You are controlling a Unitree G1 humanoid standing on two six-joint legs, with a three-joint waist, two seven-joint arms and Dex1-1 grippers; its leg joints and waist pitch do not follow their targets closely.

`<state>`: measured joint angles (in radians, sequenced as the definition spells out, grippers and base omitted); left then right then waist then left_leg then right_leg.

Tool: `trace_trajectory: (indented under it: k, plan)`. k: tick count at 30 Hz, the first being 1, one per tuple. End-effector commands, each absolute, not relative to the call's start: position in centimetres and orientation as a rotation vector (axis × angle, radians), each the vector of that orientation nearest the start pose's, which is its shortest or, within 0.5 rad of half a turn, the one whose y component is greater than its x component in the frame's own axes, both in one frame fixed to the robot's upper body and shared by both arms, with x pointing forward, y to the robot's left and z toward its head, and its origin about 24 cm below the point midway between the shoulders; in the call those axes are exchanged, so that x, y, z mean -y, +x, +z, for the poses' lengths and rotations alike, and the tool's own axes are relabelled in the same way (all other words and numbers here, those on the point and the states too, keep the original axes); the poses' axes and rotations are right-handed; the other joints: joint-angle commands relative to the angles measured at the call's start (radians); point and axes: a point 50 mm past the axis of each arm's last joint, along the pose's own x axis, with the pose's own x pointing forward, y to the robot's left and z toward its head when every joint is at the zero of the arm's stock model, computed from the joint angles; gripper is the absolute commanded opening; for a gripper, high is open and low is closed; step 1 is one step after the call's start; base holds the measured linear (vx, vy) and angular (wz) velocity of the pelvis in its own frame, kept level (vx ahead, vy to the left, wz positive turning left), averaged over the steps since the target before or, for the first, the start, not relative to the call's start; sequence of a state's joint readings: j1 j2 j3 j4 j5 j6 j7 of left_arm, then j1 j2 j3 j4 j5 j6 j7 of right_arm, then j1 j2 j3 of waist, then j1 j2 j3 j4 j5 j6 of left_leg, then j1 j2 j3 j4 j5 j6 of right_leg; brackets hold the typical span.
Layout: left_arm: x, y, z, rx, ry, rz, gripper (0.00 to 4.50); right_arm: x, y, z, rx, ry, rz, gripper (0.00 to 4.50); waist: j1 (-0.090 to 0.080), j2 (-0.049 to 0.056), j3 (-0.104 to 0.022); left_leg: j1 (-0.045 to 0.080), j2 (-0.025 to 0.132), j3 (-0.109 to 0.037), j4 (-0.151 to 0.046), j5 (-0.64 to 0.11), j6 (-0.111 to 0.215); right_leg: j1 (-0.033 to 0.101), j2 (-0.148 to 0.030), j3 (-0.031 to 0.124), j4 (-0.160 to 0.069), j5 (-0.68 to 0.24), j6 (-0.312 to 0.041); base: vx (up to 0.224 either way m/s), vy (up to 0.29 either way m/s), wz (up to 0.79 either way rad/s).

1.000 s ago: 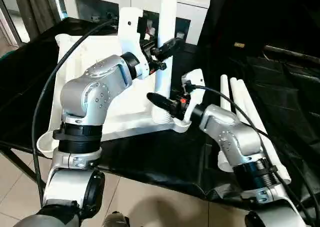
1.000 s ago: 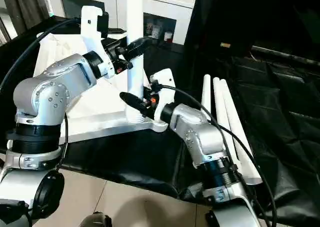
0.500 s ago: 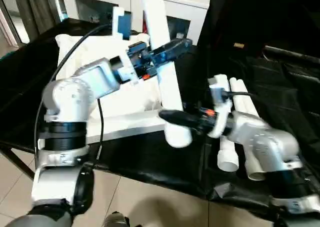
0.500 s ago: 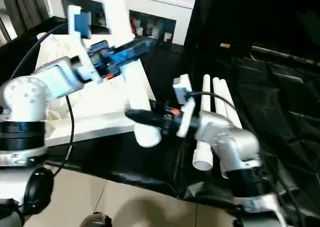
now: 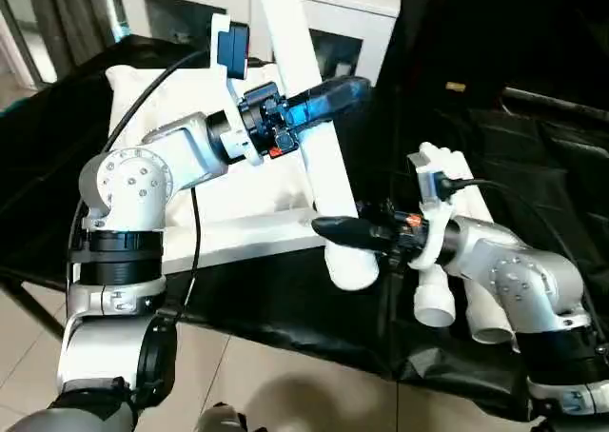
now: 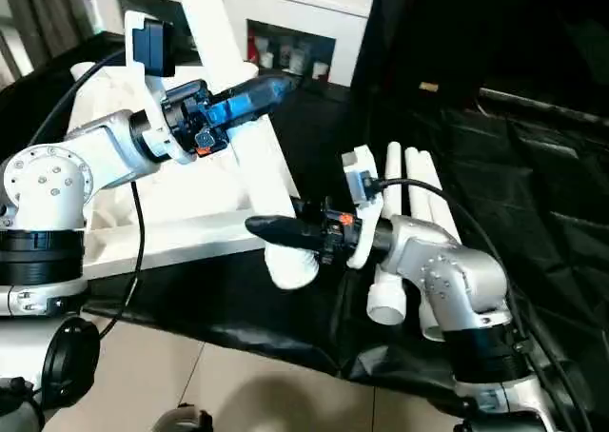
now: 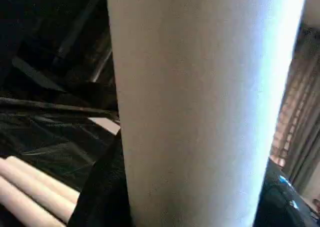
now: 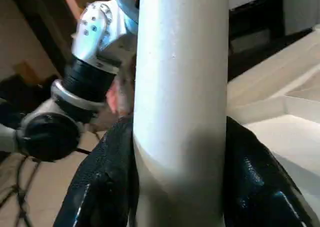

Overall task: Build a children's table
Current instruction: Insert table leg to table base

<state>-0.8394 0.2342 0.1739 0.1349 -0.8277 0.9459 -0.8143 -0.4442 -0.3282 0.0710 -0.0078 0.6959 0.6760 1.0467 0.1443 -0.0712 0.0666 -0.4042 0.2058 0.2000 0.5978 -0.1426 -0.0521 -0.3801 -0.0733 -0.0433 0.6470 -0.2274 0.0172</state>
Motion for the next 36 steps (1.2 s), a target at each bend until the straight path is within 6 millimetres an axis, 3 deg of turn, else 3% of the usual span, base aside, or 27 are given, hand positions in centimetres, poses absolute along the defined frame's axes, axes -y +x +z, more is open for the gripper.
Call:
trace_trajectory:
  k: [1, 6, 13, 16, 18, 19, 22, 31, 32, 36]
  plan:
    - [-9.9, 33.5, 22.9, -0.022, -0.440, -1.181, 1.77, 10.1, 28.4, 13.5, -0.118, 0.303, 1.369, 2.47, 0.001, 0.019, -0.079, 0.040, 0.028, -0.021, -0.071, -0.193, -0.082, 0.033, -0.064, 0.033, -0.074, -0.026, -0.196, 0.000, 0.000, 0.00]
    - [-8.3, 33.9, 23.6, -0.026, -0.240, -1.034, 1.75, 8.4, 29.9, 12.2, -0.144, 0.173, 1.161, 2.67, -0.005, 0.021, -0.080, 0.044, 0.029, -0.022, -0.072, -0.194, -0.109, 0.029, -0.064, 0.033, -0.072, -0.026, -0.177, 0.000, 0.000, 0.00]
    - [-7.5, 34.3, 23.0, -0.040, -0.034, -0.925, 1.75, 7.3, 31.4, 11.5, -0.160, 0.117, 1.002, 2.67, -0.009, 0.020, -0.080, 0.041, 0.026, -0.021, -0.070, -0.171, -0.102, 0.032, -0.061, 0.035, -0.070, 0.010, -0.167, 0.000, 0.000, 0.00]
    - [-7.7, 34.4, 22.8, -0.036, 0.067, -0.878, 1.74, 7.0, 31.8, 11.4, -0.160, 0.144, 0.955, 2.33, -0.012, 0.023, -0.080, 0.042, 0.026, -0.021, -0.071, -0.173, -0.101, 0.030, -0.059, 0.035, -0.068, 0.016, -0.158, 0.000, 0.000, 0.00]
    - [-7.8, 34.5, 22.7, -0.039, 0.066, -0.863, 1.74, 6.9, 31.8, 11.5, -0.158, 0.146, 0.956, 2.27, -0.011, 0.024, -0.081, 0.044, 0.026, -0.020, -0.070, -0.179, -0.107, 0.030, -0.059, 0.034, -0.067, 0.020, -0.162, 0.000, 0.000, 0.00]
    - [-7.8, 34.5, 22.7, -0.040, 0.071, -0.855, 1.74, 6.8, 31.8, 11.5, -0.156, 0.146, 0.958, 2.14, -0.010, 0.017, -0.080, 0.043, 0.026, -0.019, -0.071, -0.184, -0.107, 0.031, -0.059, 0.034, -0.068, 0.016, -0.164, 0.000, 0.000, 0.00]
    - [-8.0, 34.6, 22.6, -0.038, 0.069, -0.835, 1.74, 6.6, 31.7, 11.5, -0.149, 0.148, 0.984, 1.94, -0.009, 0.021, -0.079, 0.042, 0.026, -0.020, -0.072, -0.188, -0.107, 0.031, -0.060, 0.035, -0.068, 0.011, -0.164, 0.000, 0.000, 0.00]
    - [-9.3, 35.3, 22.4, -0.030, 0.019, -0.780, 1.74, 6.8, 30.0, 12.3, -0.121, 0.224, 1.216, 1.89, -0.006, 0.016, -0.080, 0.040, 0.025, -0.018, -0.068, -0.167, -0.088, 0.034, -0.060, 0.035, -0.067, 0.032, -0.168, 0.000, 0.000, 0.00]
    - [-9.4, 35.2, 22.4, -0.039, -0.031, -0.828, 2.30, 7.0, 29.8, 12.4, -0.118, 0.234, 1.245, 1.89, -0.005, 0.015, -0.080, 0.040, 0.024, -0.018, -0.068, -0.167, -0.085, 0.035, -0.060, 0.035, -0.068, 0.032, -0.170, 0.000, 0.000, 0.00]
    - [-10.2, 34.8, 22.9, -0.052, -0.166, -0.960, 2.64, 8.1, 28.9, 13.1, -0.108, 0.278, 1.351, 1.88, -0.006, 0.013, -0.080, 0.035, 0.020, -0.018, -0.066, -0.162, -0.057, 0.041, -0.059, 0.034, -0.067, 0.035, -0.186, 0.000, 0.000, 0.00]
